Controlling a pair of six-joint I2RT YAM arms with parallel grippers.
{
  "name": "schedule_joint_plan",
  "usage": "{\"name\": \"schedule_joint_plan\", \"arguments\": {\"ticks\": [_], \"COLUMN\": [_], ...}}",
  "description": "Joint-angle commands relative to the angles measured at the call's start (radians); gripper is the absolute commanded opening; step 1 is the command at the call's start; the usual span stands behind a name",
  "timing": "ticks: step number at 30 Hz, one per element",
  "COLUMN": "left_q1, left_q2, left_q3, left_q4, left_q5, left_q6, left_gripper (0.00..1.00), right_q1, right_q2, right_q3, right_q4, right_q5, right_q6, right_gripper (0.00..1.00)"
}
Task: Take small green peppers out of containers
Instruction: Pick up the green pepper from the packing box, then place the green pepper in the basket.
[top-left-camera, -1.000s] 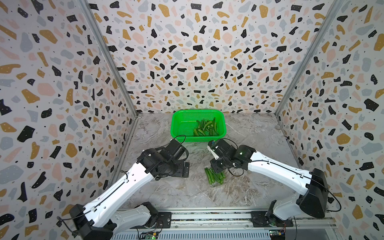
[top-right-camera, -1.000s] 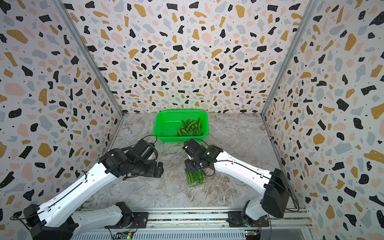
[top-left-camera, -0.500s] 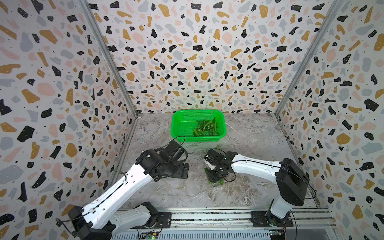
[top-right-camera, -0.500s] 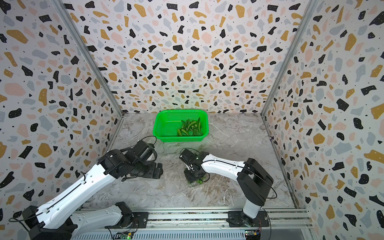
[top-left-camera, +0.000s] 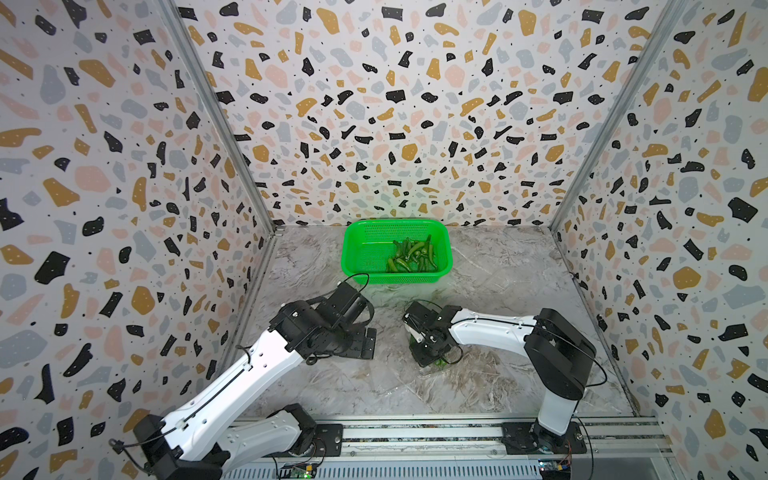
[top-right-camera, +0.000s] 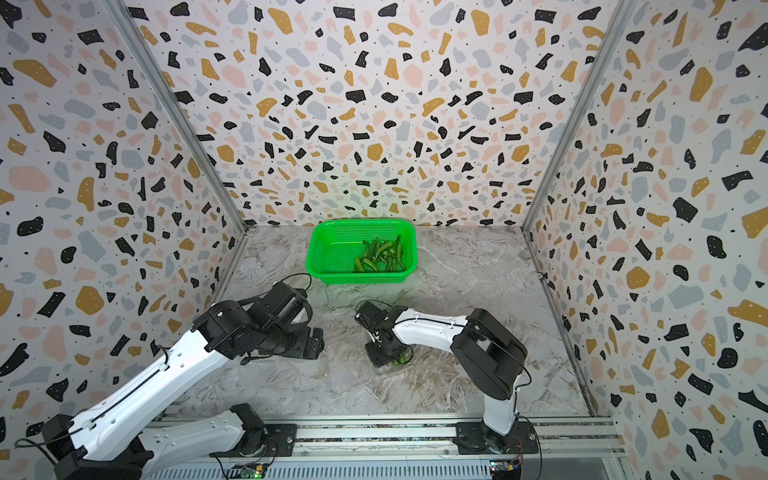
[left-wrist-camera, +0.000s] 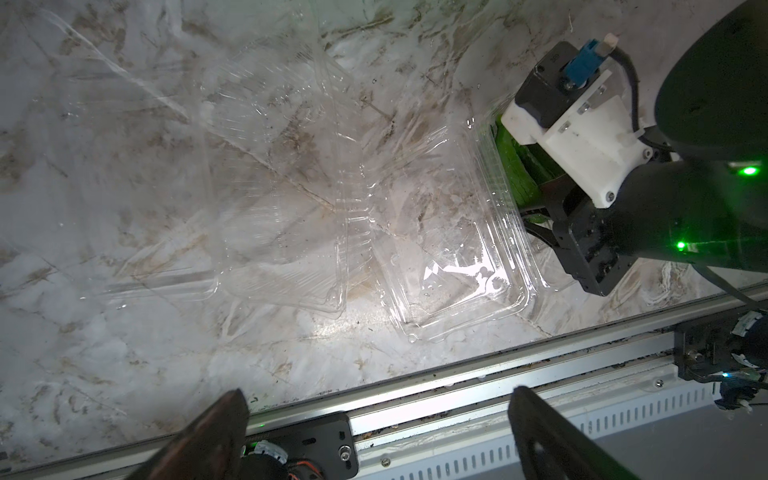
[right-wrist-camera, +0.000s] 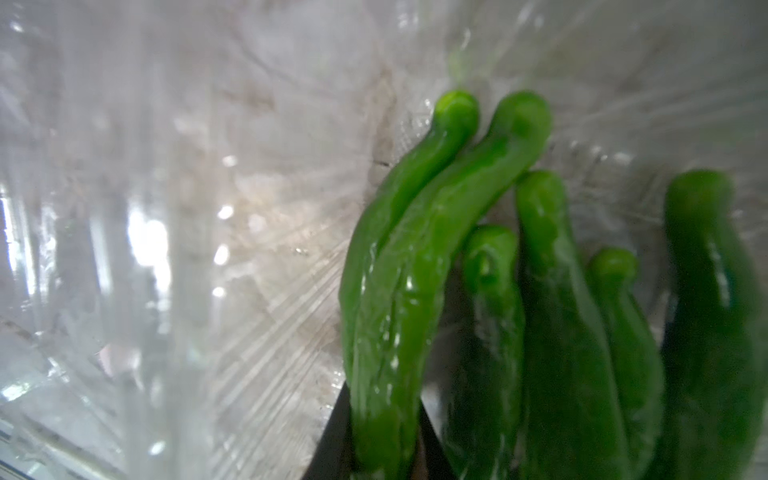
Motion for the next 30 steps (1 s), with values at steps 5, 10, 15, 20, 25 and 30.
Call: {"name": "schedule_joint_plan", "arguments": {"ticks": [5,10,15,20,25,30], "left_q1": [0.004,0.004,0.004,0.004,0.004,0.004], "left_q2": [-0.007,0.010,0.027,0.037,0.045,0.049], "left_q3": [-0.003,0.005,0.017,0.031,0.059,0.094], "left_q4": [-0.004,0.006,0.012,0.002,-0.038,-0.081], "left_q5": [-0.010,-0.005,-0.003,-0.003,-0.014,-0.023], "left_q6": [0.002,0.004,0.010,0.014,0.025,0.030], "left_gripper": [0.99,0.98,0.98,0.99,0.99,0.99], "right_q1": [-0.002,-0.002,-0.032,-0.155,-0.274,-0.328], "right_q2": [-0.180,-0.303,-0.379,-0.323,-0.117,0.135], "right_q3": [0.049,0.080,0.159,0.266,0.439,0.684], "right_q4": [-0.094,-0.140,-0.163,-0.074,0.046,0.113], "right_q5": [0.016,0.019,0.030,-0.006,-0.017,-0.023], "right_q6": [0.013,0.021,0.017,-0.049,-0.153,-0.210], "right_gripper": [0.13,0.11,0.11,0.11,0.10,0.10]}}
